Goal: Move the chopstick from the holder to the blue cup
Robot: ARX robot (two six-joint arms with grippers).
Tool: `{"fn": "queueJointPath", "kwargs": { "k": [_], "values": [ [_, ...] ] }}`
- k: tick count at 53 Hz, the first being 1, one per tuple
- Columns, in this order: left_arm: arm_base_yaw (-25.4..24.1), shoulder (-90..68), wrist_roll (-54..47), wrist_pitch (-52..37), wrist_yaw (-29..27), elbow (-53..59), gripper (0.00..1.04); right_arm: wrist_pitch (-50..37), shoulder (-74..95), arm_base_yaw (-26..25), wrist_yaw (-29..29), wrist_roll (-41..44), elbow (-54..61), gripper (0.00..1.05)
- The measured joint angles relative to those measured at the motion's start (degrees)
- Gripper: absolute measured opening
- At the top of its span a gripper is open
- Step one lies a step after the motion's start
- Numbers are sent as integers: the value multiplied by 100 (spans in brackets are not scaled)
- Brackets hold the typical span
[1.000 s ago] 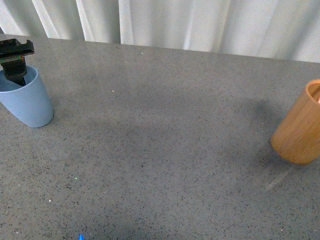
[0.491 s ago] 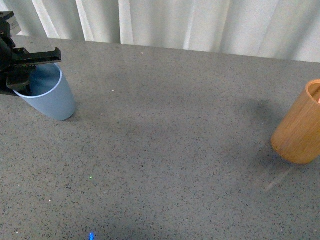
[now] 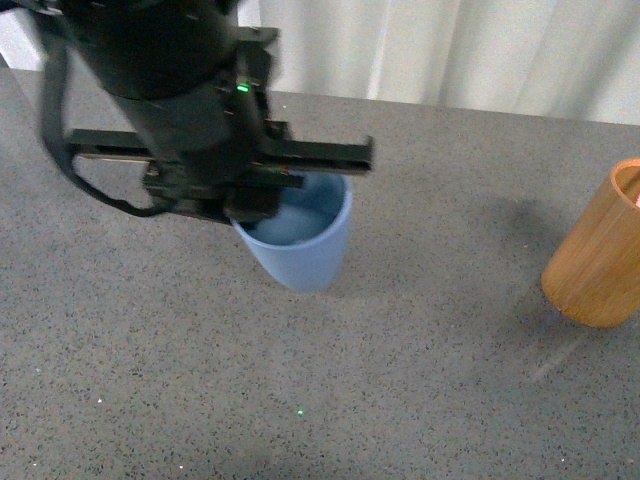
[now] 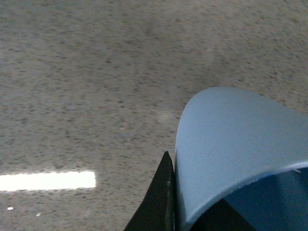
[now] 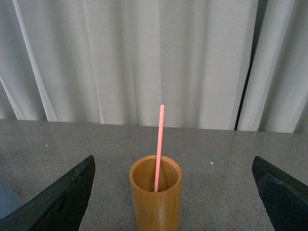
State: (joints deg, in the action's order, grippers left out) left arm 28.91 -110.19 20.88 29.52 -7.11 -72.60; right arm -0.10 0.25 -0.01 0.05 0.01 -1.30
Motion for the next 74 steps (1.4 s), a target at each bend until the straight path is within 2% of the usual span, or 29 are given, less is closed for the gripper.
{"fn": "queueJointPath", "kwargs": {
  "k": [8, 27, 37, 43, 49, 57, 61, 70, 72, 74],
  "values": [
    [376, -538, 203, 149, -98, -592, 3, 0, 0, 0, -2, 0, 0, 95],
    [450, -1196, 363, 365, -293, -1231, 4, 0, 0, 0, -2, 0, 0, 95],
    [437, -1180, 466, 278, -153, -1231, 27, 0, 0, 0, -2, 0, 0, 95],
    [332, -892, 494, 42, 7, -992, 52, 0, 0, 0, -2, 0, 0, 95],
    [184, -494, 511, -243, 149, -667, 67, 0, 0, 0, -2, 0, 0, 95],
    [-175, 402, 481, -894, 125, 15, 88, 0, 0, 0, 0, 0, 0, 95],
    [-527, 1257, 356, -1620, 94, 713, 100, 0, 0, 0, -2, 0, 0, 95],
    [-1060, 3182, 146, -3222, 433, 2317, 98, 0, 0, 0, -2, 0, 0, 95],
    [-1038, 3362, -107, -3650, 138, 2544, 95, 0, 0, 0, 0, 0, 0, 95],
    [-1064, 3556, -636, -4951, -560, 3064, 86, -2, 0, 0, 4, 0, 0, 95]
  ]
}}
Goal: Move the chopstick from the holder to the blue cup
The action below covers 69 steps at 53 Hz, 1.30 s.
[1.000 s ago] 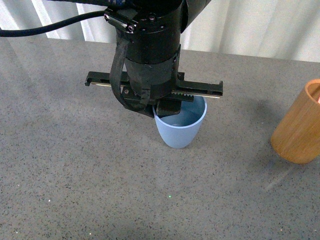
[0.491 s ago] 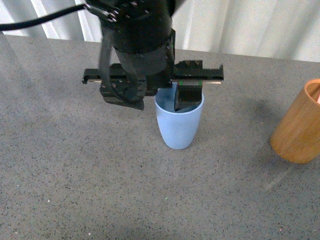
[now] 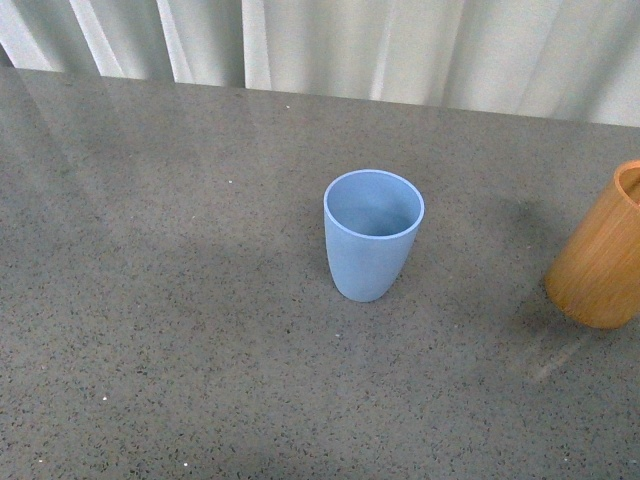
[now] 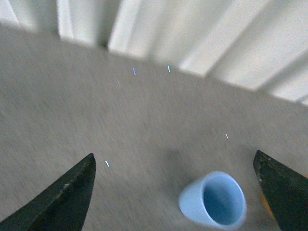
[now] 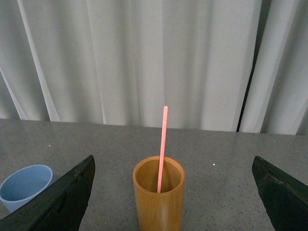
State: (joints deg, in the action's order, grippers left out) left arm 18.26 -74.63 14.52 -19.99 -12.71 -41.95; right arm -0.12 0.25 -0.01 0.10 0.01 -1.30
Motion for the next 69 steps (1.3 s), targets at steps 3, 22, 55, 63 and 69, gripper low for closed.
{"fn": "queueJointPath", "kwargs": {
  "k": [3, 22, 55, 63, 69],
  "values": [
    [-223, 380, -673, -1359, -59, 914, 73, 2, 0, 0, -4, 0, 0, 95],
    [-1456, 3585, -1397, -1228, 1029, 3602, 4, 2, 0, 0, -9, 0, 0, 95],
    [-1816, 5047, -1414, -411, 1270, 4089, 4, 400, 173, 2, -68, -136, -127, 95],
    [-1816, 5442, -1414, -66, 1272, 4089, 4, 1539, 2284, -459, 599, -389, -1058, 95],
    [-1816, 5713, -1414, 245, 1270, 4089, 4, 236, 4144, -1172, 1296, 15, -1784, 95]
  ]
}}
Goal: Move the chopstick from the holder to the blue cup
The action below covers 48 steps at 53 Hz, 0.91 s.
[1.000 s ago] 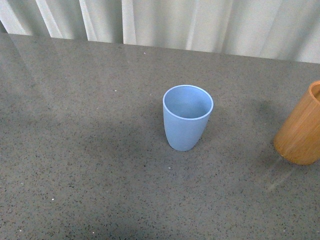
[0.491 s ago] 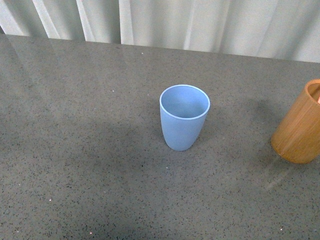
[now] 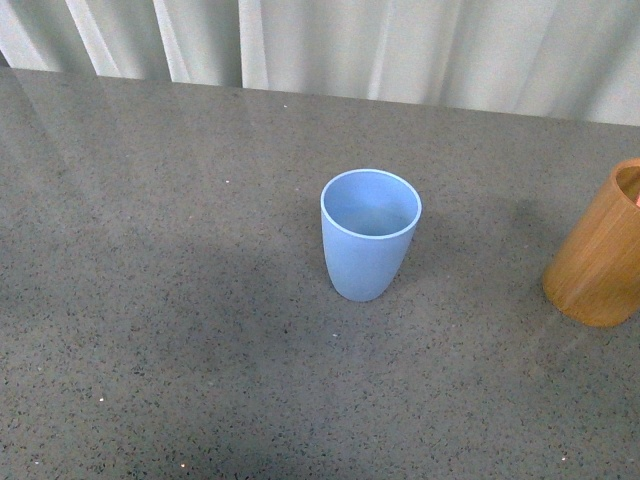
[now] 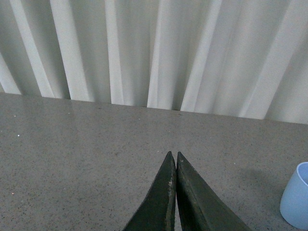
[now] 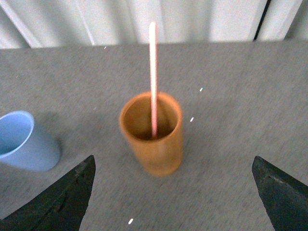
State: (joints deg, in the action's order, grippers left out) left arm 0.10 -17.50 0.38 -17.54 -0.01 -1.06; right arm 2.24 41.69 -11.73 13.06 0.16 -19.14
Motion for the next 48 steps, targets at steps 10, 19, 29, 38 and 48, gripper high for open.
{"fn": "queueJointPath", "kwargs": {
  "k": [10, 19, 29, 38, 48],
  "values": [
    [0, 369, 0, 354, 2, 0, 4, -1268, 2514, -612, 511, 566, -1239, 95],
    [0, 619, 0, 601, 2, 0, 4, -1561, 4087, -686, 970, 542, -1937, 95],
    [0, 1530, -4, 1690, 2, 0, 4, -1851, 5136, -396, 1690, 28, -2535, 95],
    [0, 1727, -4, 1749, 2, 0, 4, -1950, 5665, -31, 1829, -79, -2909, 90],
    [0, 1727, -4, 1751, 2, -2, 4, -1934, 5934, 131, 1720, -17, -3084, 62]
  ]
}}
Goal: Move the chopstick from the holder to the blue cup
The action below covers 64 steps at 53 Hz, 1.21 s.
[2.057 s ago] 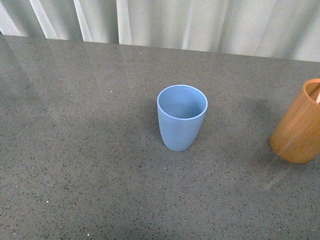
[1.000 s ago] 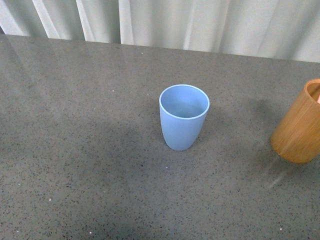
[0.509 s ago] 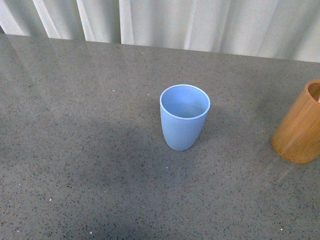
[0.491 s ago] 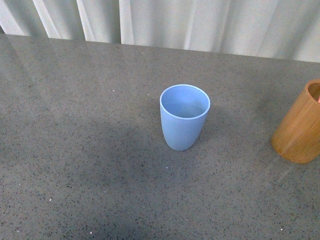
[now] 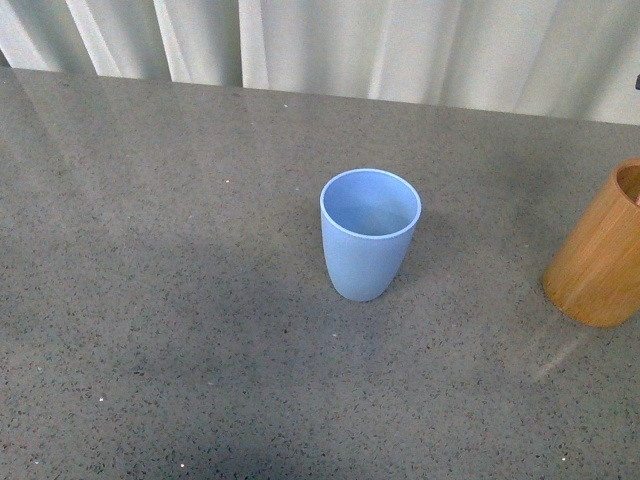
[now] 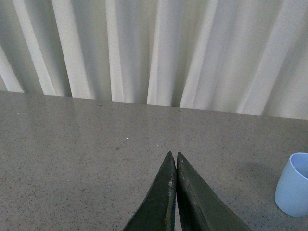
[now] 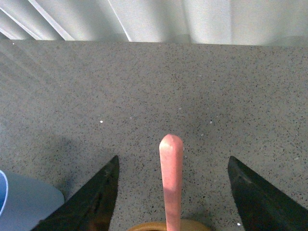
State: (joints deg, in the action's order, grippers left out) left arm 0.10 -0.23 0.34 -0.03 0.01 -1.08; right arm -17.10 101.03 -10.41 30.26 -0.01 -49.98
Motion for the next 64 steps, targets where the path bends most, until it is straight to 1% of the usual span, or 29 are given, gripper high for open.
{"fn": "queueJointPath", "kwargs": {
  "k": [7, 14, 17, 19, 32, 38, 43, 46, 49, 53, 55, 58, 64],
  "values": [
    [0, 0, -2, 0, -2, 0, 4, 39, 66, 59, -79, 79, -50, 42],
    [0, 0, 0, 0, -2, 2, 4, 116, 55, 70, -63, 138, -50, 12],
    [0, 0, -2, 0, -2, 2, 4, 138, 52, 66, -59, 175, -50, 4],
    [0, 0, -2, 0, 0, 0, 4, 160, 42, 61, -57, 179, -50, 3],
    [0, 0, 0, 0, 0, 0, 4, 343, -319, -59, 138, 50, -61, 3],
    [0, 0, -2, 0, 0, 0, 4, 570, -903, -223, 286, -400, -428, 3],
    [0, 0, -2, 0, -2, 2, 4, 651, -1429, -216, 199, -922, -1008, 3],
    [0, 0, -2, 0, 0, 0, 4, 662, -1663, 28, -20, -1088, -1123, 3],
    [0, 0, -2, 0, 0, 0, 4, 621, -1746, 426, -247, -1152, -1104, 3],
    [0, 0, -4, 0, 0, 2, 4, 317, -1532, 1366, -763, -1204, -1001, 3],
    [0, 0, -2, 0, 0, 0, 4, 155, -1300, 1764, -1001, -1255, -994, 3],
    [0, 0, -4, 0, 0, 2, 4, -15, -953, 2218, -1233, -1390, -999, 3],
    [0, 0, -4, 0, 0, 2, 4, -74, -481, 2745, -1451, -1574, -1110, 3]
  ]
}}
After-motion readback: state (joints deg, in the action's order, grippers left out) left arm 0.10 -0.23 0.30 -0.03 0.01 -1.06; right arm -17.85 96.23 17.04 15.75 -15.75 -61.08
